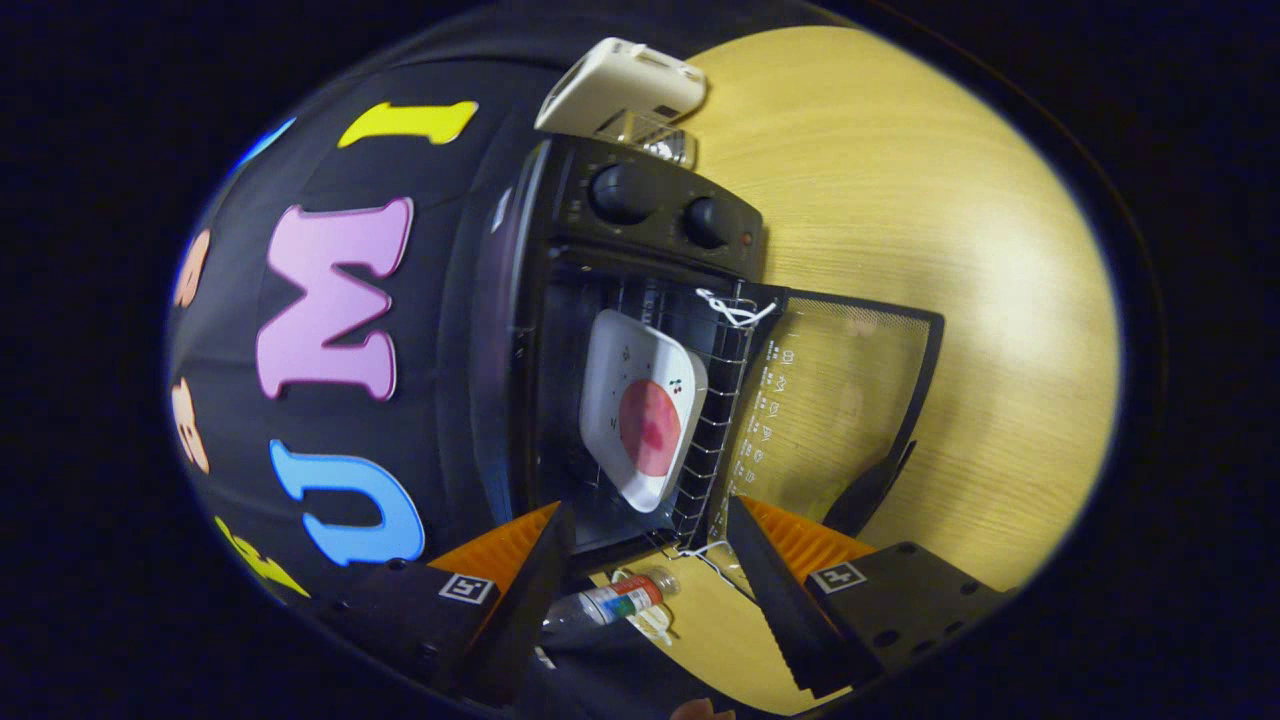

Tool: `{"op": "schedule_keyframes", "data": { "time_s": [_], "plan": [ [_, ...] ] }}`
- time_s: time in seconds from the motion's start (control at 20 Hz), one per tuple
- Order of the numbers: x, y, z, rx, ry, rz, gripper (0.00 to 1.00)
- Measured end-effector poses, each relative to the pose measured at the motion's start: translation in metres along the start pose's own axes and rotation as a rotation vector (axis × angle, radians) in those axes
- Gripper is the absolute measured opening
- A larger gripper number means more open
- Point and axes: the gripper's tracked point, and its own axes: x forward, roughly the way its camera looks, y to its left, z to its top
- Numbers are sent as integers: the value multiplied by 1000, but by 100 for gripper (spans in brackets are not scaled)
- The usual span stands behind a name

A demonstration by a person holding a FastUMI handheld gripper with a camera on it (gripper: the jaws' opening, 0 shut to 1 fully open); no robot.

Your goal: Open the toaster oven, put the food inside, and close the toaster oven door.

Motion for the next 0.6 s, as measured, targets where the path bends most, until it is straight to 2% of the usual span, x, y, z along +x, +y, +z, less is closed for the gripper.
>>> {"op": "schedule_keyframes", "data": {
  "time_s": [0.2, 0.35, 0.55, 0.6],
  "plan": [
    [-44, -5, -29, -352, 64, 6, 98],
    [-71, -23, -43, -550, 74, -22, 98],
    [-80, -69, -30, -975, 39, -155, 98],
    [-80, -81, -31, -1045, 44, -186, 98]
  ]
}}
